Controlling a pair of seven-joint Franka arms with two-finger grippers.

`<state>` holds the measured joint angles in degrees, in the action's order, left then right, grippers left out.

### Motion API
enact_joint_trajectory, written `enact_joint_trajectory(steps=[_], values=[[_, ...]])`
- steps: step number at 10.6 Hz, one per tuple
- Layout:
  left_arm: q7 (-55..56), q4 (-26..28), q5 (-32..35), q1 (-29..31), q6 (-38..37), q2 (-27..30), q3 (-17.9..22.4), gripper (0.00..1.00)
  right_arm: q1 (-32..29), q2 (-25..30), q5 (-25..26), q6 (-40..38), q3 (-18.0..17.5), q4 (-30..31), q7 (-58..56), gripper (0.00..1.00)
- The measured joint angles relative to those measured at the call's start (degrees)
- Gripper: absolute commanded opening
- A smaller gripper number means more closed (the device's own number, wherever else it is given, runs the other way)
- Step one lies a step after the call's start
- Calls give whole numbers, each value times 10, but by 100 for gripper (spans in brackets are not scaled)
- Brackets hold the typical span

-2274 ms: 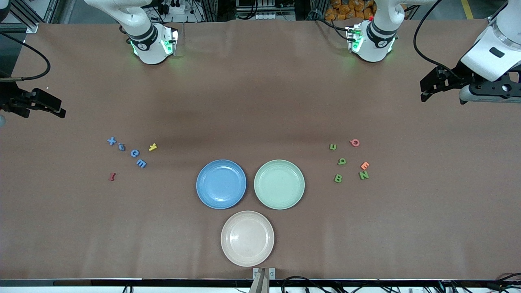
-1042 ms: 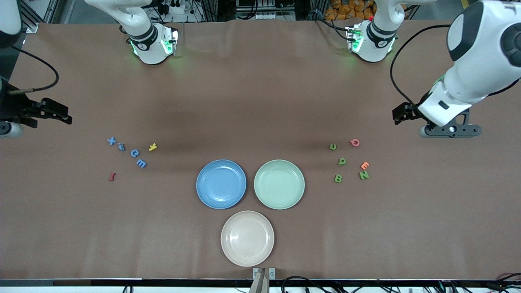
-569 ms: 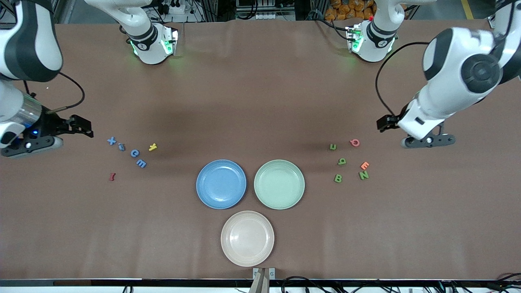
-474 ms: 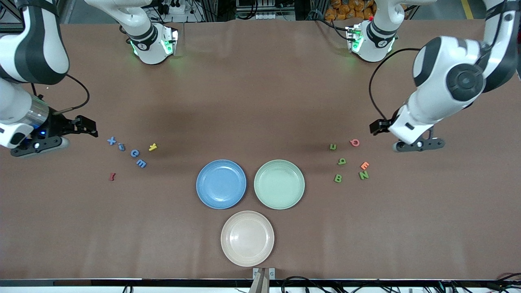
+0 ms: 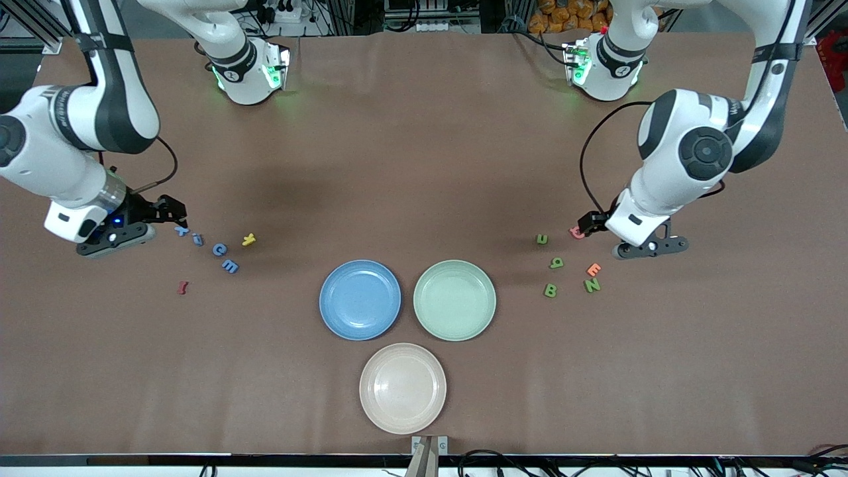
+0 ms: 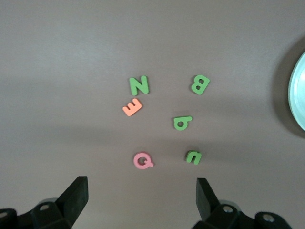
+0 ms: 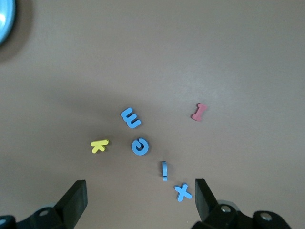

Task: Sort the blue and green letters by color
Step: 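Grasp the blue I with the right gripper while the left grasps green d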

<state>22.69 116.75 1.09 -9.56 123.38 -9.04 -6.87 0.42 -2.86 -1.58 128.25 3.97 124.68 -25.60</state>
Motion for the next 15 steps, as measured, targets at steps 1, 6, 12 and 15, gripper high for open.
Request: enact_joint_trajectory(steps=[1, 6, 12, 15], values=[[3, 22, 0, -1, 32, 0, -2, 100, 0, -1, 0, 15, 0, 21, -17, 100], [57, 76, 0, -9, 148, -44, -3, 100, -42, -24, 0, 116, 3, 100, -97, 100], [142, -3, 0, -32, 183, -165, -3, 100, -42, -114, 0, 262, 0, 128, -126, 100], [145, -21, 20, -32, 183, -198, 0, 100, -42, -142, 0, 298, 1, 128, -142, 100]])
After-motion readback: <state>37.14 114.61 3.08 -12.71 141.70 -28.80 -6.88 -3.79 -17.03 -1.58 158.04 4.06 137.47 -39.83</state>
